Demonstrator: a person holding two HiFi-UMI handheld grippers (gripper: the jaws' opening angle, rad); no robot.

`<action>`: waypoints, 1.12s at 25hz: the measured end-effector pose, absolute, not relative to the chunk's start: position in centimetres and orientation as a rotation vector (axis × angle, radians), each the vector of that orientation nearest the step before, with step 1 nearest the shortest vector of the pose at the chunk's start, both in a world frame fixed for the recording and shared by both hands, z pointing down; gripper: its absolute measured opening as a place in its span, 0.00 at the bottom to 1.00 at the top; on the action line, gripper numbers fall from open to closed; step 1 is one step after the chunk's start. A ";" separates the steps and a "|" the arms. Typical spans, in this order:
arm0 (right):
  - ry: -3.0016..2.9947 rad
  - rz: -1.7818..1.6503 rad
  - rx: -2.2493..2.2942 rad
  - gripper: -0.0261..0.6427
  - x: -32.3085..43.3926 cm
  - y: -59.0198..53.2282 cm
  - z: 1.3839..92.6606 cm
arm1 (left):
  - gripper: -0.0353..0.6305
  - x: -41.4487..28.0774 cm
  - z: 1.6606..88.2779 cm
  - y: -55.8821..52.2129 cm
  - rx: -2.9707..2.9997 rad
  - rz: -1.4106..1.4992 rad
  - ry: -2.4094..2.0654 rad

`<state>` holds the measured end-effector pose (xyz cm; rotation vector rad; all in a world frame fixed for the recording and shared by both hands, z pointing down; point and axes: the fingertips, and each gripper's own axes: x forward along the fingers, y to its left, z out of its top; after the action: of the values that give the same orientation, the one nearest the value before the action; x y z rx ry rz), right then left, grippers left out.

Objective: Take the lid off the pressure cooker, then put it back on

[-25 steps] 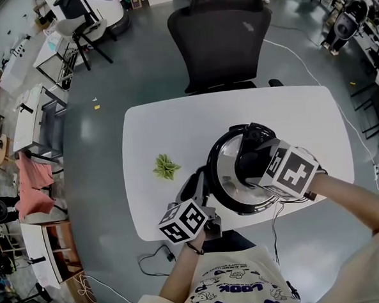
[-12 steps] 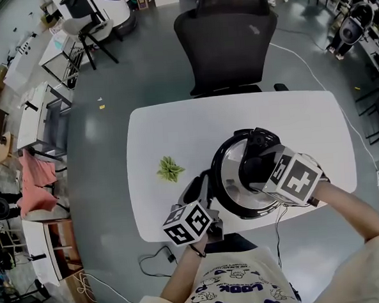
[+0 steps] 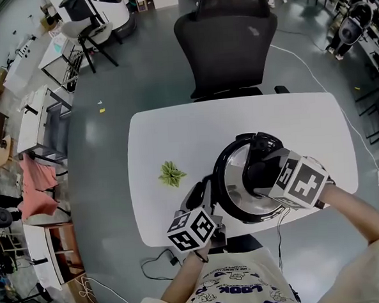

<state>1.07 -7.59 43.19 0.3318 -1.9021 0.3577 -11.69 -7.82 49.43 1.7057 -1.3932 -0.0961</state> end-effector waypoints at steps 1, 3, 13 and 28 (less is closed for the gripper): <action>-1.900 0.352 0.331 0.48 1.1 -7.8 43.3 | 0.25 -11.7 49.5 -7.9 1.708 -0.097 -1.393; -1.896 0.348 0.331 0.48 1.2 -8.0 43.3 | 0.25 -11.6 49.6 -8.2 1.717 -0.093 -1.389; -1.914 0.340 0.316 0.48 0.9 -7.4 42.4 | 0.25 -11.8 49.2 -7.8 1.716 -0.065 -1.410; -1.992 0.250 0.190 0.48 2.1 -7.3 40.3 | 0.29 -11.2 49.0 -7.4 1.615 -0.071 -1.554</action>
<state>2.09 -7.28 40.30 0.1904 -1.9919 0.2497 -11.18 -7.43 49.00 1.6145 -1.5536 -0.0709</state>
